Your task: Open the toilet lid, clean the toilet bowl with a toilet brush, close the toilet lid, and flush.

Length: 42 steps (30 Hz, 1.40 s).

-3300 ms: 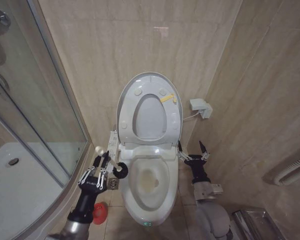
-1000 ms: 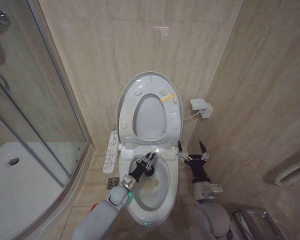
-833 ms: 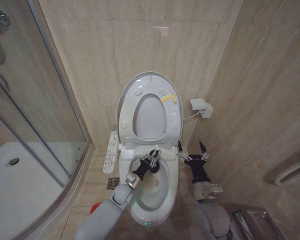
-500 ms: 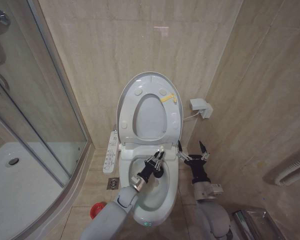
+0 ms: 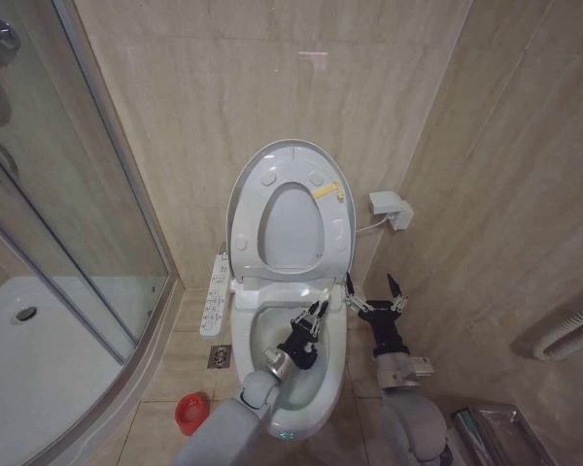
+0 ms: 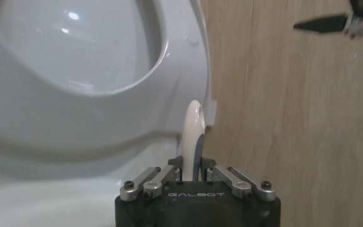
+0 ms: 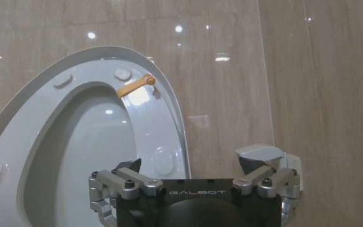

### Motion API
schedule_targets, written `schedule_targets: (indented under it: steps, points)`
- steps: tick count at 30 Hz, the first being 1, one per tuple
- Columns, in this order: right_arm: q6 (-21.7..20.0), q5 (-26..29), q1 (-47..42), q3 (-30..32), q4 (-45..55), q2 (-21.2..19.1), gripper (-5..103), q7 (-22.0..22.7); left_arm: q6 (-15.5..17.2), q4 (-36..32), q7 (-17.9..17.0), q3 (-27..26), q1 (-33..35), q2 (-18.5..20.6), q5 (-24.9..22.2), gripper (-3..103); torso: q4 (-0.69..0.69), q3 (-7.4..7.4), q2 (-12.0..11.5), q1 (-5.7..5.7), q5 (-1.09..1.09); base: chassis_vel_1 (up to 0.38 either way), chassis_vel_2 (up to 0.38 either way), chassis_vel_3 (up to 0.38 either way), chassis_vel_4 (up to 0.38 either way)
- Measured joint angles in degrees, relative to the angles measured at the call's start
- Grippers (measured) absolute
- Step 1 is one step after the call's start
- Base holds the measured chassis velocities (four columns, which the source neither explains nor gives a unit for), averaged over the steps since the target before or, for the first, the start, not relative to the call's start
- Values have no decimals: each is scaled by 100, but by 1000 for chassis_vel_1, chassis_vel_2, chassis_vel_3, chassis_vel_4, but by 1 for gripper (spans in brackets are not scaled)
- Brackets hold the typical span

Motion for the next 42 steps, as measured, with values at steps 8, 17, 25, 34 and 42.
schedule_targets:
  steps: [8, 17, 25, 34, 42]
  points:
    - [0, 0, 0, 0, 0, 0, 100, 0, -278, 592, 137, -287, -225, 222, 192, 19, 2, 0, 1, -1, 1, 0, 0, 0, 0]
    - [0, 0, 0, 0, 0, 0, 100, 0, -150, -269, 13, -363, 40, 334, 482, 19, -1, 1, 0, 0, 0, 0, 0, 0, 0]
    - [0, 0, 0, 0, 0, 0, 100, 0, 59, -1198, -153, -341, 696, 804, 605, 19, 2, 0, 0, 0, 1, 0, 0, 0, 0]
    - [0, 0, 0, 0, 0, 0, 100, 0, 360, -2296, -281, -484, 1543, 1316, 613, 19, 0, 0, 0, 0, 0, 0, 0, 0, 0]
    - [0, 0, 0, 0, 0, 0, 100, 0, 388, -2594, -269, -635, 2237, 1783, 735, 19, 2, 0, 0, 0, 1, 0, 0, 0, 0]
